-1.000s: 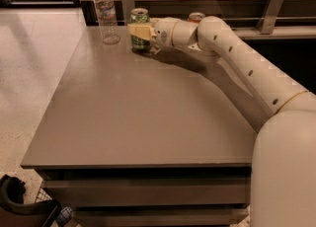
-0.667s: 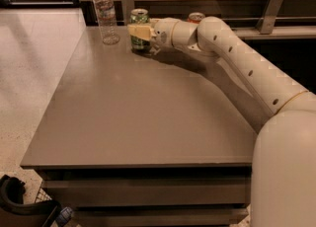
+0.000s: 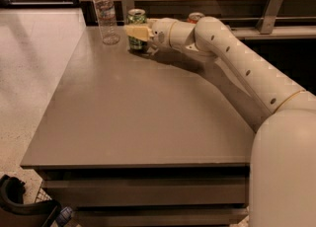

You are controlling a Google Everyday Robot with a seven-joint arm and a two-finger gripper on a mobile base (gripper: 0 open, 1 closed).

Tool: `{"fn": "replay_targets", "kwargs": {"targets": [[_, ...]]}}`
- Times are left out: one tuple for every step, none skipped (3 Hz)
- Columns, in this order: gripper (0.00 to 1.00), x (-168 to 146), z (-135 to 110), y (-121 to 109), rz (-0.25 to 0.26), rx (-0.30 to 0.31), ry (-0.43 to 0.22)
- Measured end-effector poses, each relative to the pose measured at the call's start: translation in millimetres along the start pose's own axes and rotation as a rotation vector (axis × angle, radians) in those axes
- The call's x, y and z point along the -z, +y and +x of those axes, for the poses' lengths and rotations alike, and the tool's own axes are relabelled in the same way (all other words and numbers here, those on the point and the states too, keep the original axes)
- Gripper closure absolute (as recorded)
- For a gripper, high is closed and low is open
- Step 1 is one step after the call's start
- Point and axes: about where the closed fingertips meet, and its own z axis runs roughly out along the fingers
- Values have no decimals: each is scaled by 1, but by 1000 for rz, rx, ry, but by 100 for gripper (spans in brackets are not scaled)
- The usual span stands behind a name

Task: Move green can near water bottle

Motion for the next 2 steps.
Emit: {"fn": "replay_targets", "kwargs": {"targets": [[0,-2,0,2,-4,-1,0],[0,-3,0,2,-4,-1,0]]}}
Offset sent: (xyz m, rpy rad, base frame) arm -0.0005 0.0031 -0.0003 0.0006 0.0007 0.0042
